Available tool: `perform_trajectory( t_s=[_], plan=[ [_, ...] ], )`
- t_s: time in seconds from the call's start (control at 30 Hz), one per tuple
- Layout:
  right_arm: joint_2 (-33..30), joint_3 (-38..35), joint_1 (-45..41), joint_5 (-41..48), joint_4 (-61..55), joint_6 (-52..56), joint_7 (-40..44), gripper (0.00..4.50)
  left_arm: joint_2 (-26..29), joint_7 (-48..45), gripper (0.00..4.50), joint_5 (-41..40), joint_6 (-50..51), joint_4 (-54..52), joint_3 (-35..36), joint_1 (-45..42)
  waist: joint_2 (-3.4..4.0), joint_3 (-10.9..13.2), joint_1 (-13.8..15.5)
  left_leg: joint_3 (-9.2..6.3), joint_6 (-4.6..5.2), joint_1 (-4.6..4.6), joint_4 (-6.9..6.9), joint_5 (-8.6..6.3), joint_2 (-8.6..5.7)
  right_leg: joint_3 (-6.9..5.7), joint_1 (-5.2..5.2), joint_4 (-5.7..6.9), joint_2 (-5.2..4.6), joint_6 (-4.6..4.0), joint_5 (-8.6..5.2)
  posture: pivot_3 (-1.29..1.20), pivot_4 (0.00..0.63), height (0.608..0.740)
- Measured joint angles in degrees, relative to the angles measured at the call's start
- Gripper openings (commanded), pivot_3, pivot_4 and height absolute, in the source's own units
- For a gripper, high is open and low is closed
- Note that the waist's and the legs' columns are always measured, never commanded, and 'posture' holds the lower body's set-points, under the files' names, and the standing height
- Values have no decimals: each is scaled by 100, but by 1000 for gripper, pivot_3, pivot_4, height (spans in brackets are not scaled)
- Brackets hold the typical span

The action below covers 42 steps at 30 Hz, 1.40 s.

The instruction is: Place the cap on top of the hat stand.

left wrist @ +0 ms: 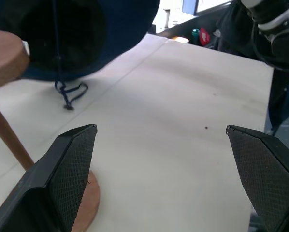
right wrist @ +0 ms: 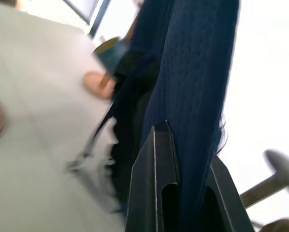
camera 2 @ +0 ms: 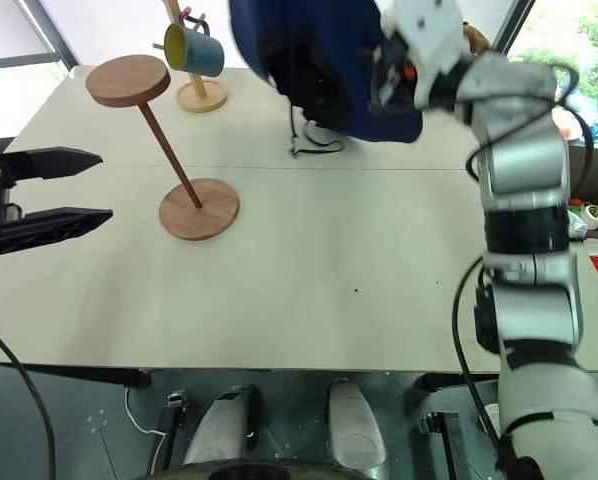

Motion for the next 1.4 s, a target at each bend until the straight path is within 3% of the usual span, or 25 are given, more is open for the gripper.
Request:
perform_trajectory(
  t_s=[0.13, 0.5, 0.7, 1.07, 1.23, 1.4],
  plan=[
    [311, 203, -995, -253, 1370, -1219, -28, 46, 3, 251, 4500, -99, 139, -11, 512, 285, 1, 0, -22, 2, 0, -2, -15, 0, 0, 1, -6, -3, 0, 6, 3, 0, 150, 740],
    [1545, 552, -1550, -378, 2341, -2431, 76, 46, 66, 622, 4500, -314, 790, 123, 2400, 1033, 3, 2, -152, -3, -6, -3, -13, 2, 0, -1, -9, 5, 0, 6, 4, 0, 150, 740],
    [2095, 623, -2211, -661, 3301, -2989, -506, 46, 66, 794, 4500, -397, 874, 111, 2583, 1184, 4, 2, -178, -4, -8, -2, -19, 2, 1, -1, -12, 6, 1, 4, 3, 0, 150, 740],
    [2534, 819, -2173, -963, 3384, -4109, -801, 46, 62, 853, 4500, -426, 979, 223, 3158, 1622, 2, 1, -188, -5, -9, -2, -25, 2, 1, -2, -16, 6, 1, 4, 3, 0, 150, 740],
    [2518, 1058, -2027, -1462, 3259, -4910, -1396, 46, 64, 858, 4500, -425, 971, 352, 3191, 1626, 0, 0, -185, -5, -10, -2, -25, 2, 1, -1, -15, 5, 0, -10, -4, 0, 150, 740],
    [2391, 1239, -1228, -2098, 2720, -5674, -2283, 46, 75, 841, 4500, -323, 939, 469, 3199, 1693, -3, -2, -171, -5, -15, -2, -24, 5, 1, -1, -15, 6, 0, -11, -4, 0, 150, 740]
  ],
)
